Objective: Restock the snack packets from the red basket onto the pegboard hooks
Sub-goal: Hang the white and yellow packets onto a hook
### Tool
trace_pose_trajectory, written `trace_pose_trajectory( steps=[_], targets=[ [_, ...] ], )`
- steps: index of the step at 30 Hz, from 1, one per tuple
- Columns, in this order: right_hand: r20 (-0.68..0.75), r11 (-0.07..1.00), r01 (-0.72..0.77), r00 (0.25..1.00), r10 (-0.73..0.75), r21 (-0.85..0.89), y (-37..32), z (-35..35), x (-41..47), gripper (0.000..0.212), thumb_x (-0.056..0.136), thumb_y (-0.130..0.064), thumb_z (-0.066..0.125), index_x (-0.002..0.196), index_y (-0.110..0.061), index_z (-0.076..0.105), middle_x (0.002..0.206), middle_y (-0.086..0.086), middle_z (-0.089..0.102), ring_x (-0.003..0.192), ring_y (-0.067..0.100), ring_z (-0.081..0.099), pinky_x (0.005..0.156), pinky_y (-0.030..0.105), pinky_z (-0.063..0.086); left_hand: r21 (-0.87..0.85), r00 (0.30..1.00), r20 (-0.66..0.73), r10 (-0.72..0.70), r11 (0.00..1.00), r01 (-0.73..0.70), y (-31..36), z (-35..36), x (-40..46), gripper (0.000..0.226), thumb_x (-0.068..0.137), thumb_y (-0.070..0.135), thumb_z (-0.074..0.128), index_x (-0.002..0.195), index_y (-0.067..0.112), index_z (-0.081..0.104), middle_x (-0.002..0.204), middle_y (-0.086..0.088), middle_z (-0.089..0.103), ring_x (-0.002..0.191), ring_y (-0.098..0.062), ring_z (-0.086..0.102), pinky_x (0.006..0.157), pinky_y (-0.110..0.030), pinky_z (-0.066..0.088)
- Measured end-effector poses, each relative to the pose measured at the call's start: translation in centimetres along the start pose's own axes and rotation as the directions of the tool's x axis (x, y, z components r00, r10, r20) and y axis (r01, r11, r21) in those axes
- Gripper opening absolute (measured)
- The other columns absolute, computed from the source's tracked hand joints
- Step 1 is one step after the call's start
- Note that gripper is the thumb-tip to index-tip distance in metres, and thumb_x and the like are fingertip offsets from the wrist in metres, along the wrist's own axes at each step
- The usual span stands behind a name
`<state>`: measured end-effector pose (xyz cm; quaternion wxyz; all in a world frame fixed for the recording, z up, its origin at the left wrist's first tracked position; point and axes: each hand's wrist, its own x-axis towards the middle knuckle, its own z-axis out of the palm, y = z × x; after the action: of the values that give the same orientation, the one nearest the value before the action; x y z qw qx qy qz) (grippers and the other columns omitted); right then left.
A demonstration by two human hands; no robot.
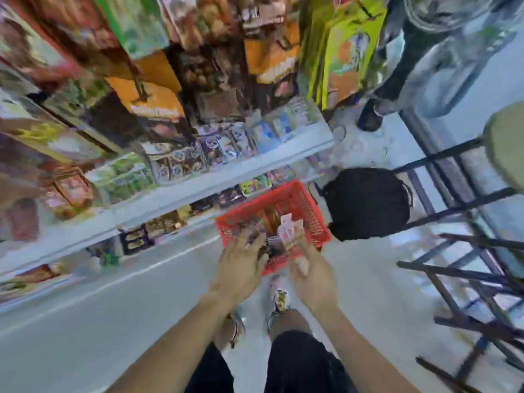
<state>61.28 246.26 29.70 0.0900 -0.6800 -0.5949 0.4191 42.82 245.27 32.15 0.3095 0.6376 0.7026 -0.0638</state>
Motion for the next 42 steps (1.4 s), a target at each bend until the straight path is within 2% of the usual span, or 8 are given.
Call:
trace_pose_trajectory(
  steps=[10,22,27,31,34,36,39,42],
  targets=[
    [0.027,0.985,-0.13,0.991,0.134,-0.114,20.1,13.3,22.1,0.021,0.1,-0.019,0.061,0.119,-0.011,0.06,0.115,0.009,0.07,0.108,0.035,0.067,0.083,0.035,0.05,-0.087,0.996,0.029,0.088,0.993,-0.085,-6.5,24.6,23.8,0.064,0.108,0.044,0.051,0.164,0.019,0.03,0.156,-0.01,0.046,0.142,-0.031,0.047,0.114,-0.043,0.042],
    [0.245,0.878,-0.187,0.916,0.318,-0.44,31.8,23.3,40.7,0.051,0.099,-0.021,0.07,0.142,0.0,0.055,0.144,0.013,0.058,0.133,0.029,0.056,0.103,0.031,0.046,-0.063,0.969,0.007,0.248,0.967,-0.247,-10.3,38.9,44.4,0.109,0.084,0.032,0.09,0.168,0.02,0.02,0.168,-0.01,0.036,0.151,-0.028,0.04,0.119,-0.04,0.04],
    [0.295,0.863,-0.133,0.905,0.306,-0.488,30.9,24.4,40.3,0.056,0.105,-0.025,0.059,0.151,0.003,0.043,0.156,0.016,0.044,0.138,0.027,0.049,0.107,0.031,0.041,0.039,0.962,0.096,0.257,0.964,-0.261,-9.8,38.7,44.3,0.076,0.085,0.039,0.088,0.147,0.018,0.05,0.134,-0.008,0.063,0.122,-0.029,0.061,0.09,-0.038,0.052],
    [0.415,0.878,-0.114,0.848,0.33,-0.464,31.3,25.3,40.6,0.044,0.099,-0.006,0.064,0.142,0.004,0.055,0.125,0.017,0.062,0.088,0.021,0.061,0.077,0.032,0.052,0.085,0.964,0.113,0.24,0.964,-0.25,-8.9,39.4,43.8,0.066,0.081,0.056,0.084,0.127,0.018,0.055,0.114,-0.006,0.064,0.105,-0.029,0.063,0.086,-0.044,0.056],
    [0.412,0.867,-0.11,0.846,0.339,-0.487,31.8,25.5,40.6,0.042,0.098,-0.011,0.069,0.137,0.001,0.061,0.134,0.016,0.065,0.116,0.029,0.067,0.1,0.036,0.055,0.114,0.972,0.077,0.223,0.966,-0.231,-8.2,40.3,43.8,0.066,0.077,0.061,0.083,0.115,0.018,0.051,0.103,-0.004,0.063,0.097,-0.03,0.063,0.078,-0.042,0.054],
    [0.424,0.874,-0.105,0.843,0.332,-0.475,31.9,25.7,40.5,0.036,0.097,-0.01,0.07,0.131,0.0,0.065,0.127,0.013,0.069,0.108,0.025,0.069,0.096,0.035,0.058,0.151,0.977,0.033,0.213,0.965,-0.215,-7.7,40.9,43.9,0.061,0.078,0.064,0.079,0.106,0.018,0.051,0.103,-0.005,0.066,0.096,-0.032,0.064,0.074,-0.039,0.05],
    [0.414,0.852,-0.104,0.84,0.352,-0.513,32.4,25.8,40.9,0.031,0.089,-0.002,0.07,0.12,0.003,0.067,0.112,0.012,0.071,0.092,0.024,0.067,0.078,0.034,0.056,0.239,0.975,-0.013,0.22,0.948,-0.211,-7.3,41.5,43.9,0.047,0.087,0.055,0.076,0.094,0.016,0.052,0.102,-0.007,0.067,0.097,-0.032,0.066,0.073,-0.038,0.046],
    [0.403,0.812,-0.063,0.845,0.353,-0.58,32.6,25.6,41.0,0.023,0.092,-0.007,0.07,0.113,0.002,0.065,0.094,0.007,0.06,0.091,0.024,0.064,0.077,0.034,0.056,0.247,0.976,-0.041,0.213,0.949,-0.196,-7.5,42.3,44.4,0.031,0.093,0.03,0.077,0.087,0.013,0.053,0.091,-0.006,0.062,0.09,-0.031,0.064,0.071,-0.037,0.043]
  ],
)
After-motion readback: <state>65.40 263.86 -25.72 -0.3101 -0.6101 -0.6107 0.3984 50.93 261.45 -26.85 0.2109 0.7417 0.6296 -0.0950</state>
